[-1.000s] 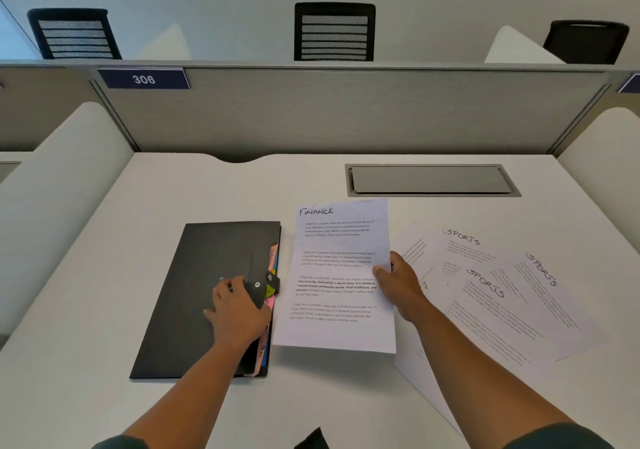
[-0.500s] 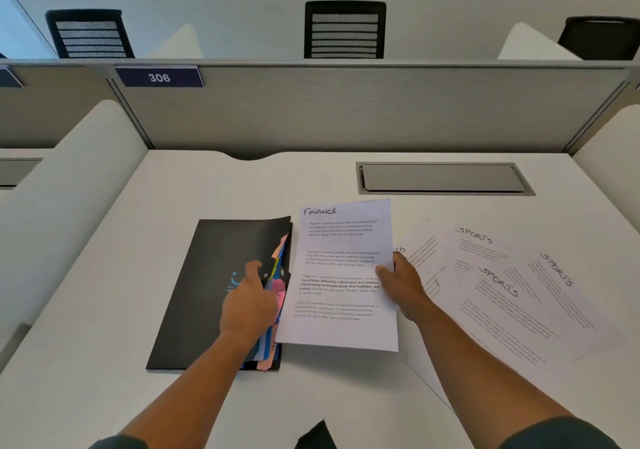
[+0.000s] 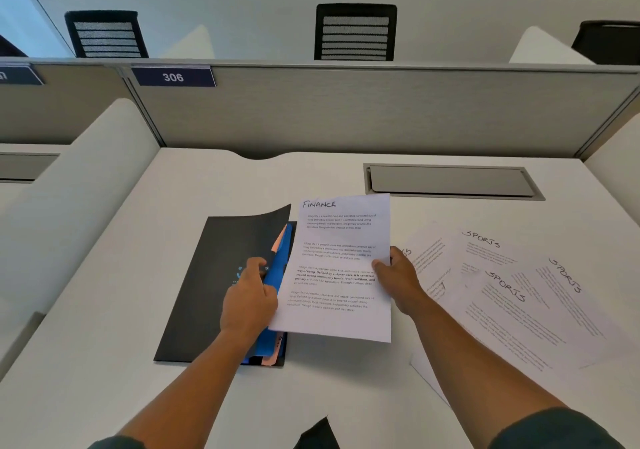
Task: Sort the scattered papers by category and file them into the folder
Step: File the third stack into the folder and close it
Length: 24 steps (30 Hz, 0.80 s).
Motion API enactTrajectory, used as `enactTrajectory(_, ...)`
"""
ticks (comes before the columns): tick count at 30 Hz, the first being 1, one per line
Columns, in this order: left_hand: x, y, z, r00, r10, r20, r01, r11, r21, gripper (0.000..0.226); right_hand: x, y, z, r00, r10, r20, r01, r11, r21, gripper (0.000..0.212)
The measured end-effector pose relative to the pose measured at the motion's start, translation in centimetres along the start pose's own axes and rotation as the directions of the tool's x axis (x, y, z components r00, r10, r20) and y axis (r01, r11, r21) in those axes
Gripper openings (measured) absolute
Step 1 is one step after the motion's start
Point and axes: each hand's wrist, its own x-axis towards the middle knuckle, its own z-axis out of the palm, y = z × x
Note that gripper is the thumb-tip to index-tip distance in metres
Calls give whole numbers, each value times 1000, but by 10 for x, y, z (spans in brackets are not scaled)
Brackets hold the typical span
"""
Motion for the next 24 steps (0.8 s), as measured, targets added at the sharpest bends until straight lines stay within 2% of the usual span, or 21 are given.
enactTrajectory(8,1,0,-5,1000,-8,4,8,999,-48,47,-4,-15,31,997,13,76,-7,997,-74,20)
enactTrajectory(19,0,1,-11,1000,-4,6,4,999,-46,36,-5,-32,73,963,81,256,-47,989,-137,27)
enactTrajectory(24,1,0,-12,1000,-19,-6,19,999,-49,35,1,-26,67,965,61,254,-1,973,-232,29)
